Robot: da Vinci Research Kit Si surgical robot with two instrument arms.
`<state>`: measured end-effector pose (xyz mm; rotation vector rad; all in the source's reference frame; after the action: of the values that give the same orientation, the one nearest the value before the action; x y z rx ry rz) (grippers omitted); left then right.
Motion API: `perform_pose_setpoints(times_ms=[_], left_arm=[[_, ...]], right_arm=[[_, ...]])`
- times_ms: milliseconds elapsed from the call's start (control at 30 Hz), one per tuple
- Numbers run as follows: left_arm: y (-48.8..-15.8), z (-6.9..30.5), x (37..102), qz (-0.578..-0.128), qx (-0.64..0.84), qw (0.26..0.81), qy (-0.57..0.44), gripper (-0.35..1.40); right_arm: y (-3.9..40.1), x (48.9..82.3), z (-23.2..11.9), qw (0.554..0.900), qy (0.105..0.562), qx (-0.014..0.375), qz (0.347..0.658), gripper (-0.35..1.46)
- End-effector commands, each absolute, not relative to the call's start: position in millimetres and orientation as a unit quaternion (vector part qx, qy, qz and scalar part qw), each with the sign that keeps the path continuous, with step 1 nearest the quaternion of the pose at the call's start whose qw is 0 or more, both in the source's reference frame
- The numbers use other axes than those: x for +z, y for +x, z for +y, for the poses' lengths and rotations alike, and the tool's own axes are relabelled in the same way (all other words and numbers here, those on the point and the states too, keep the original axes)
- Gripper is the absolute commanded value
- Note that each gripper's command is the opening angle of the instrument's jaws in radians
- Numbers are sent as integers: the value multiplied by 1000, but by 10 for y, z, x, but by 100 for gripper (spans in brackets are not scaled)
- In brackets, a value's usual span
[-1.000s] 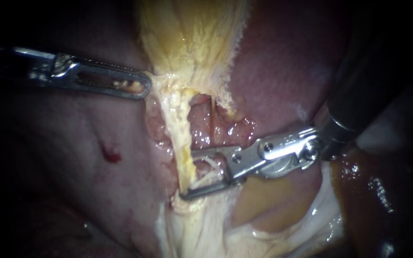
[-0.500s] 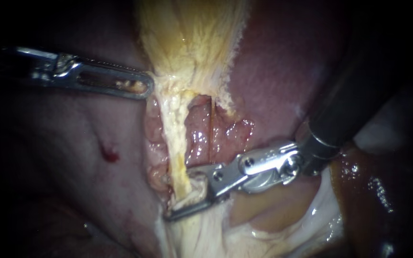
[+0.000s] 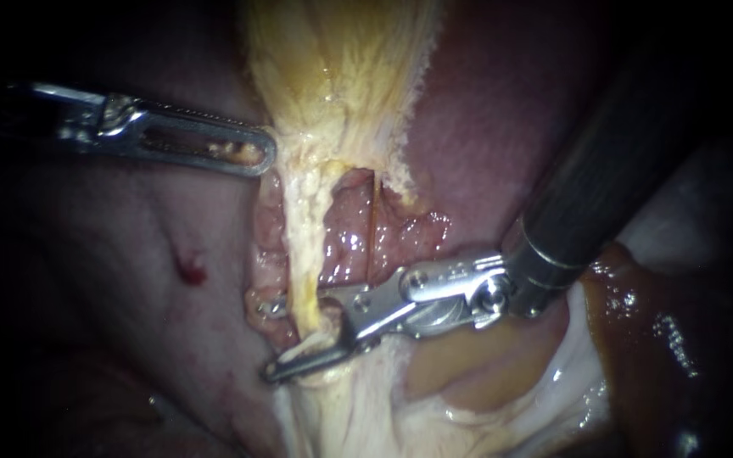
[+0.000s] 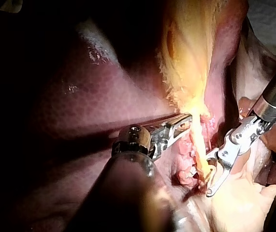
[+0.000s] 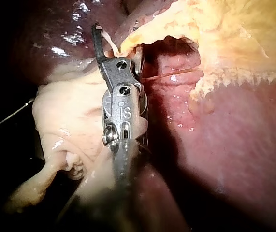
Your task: Clipping first clip left tube
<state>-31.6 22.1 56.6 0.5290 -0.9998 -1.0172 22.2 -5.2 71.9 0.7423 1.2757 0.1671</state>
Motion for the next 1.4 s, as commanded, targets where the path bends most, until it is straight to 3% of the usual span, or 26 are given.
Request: perform_pose_setpoints(times_ms=[33, 233, 633, 1400], left_arm=[[-316, 221, 566, -453, -461, 724, 240, -35], [-315, 221, 566, -453, -461, 724, 240, -35], [-314, 221, 566, -453, -460, 724, 240, -35], [-314, 221, 566, -453, -460, 724, 240, -35]], right_arm=[[221, 717, -53, 736, 340, 78, 581, 50], [218, 705, -62, 730, 349, 80, 581, 50], [211, 674, -77, 702, 384, 39, 599, 50], [211, 673, -76, 700, 385, 38, 600, 50]])
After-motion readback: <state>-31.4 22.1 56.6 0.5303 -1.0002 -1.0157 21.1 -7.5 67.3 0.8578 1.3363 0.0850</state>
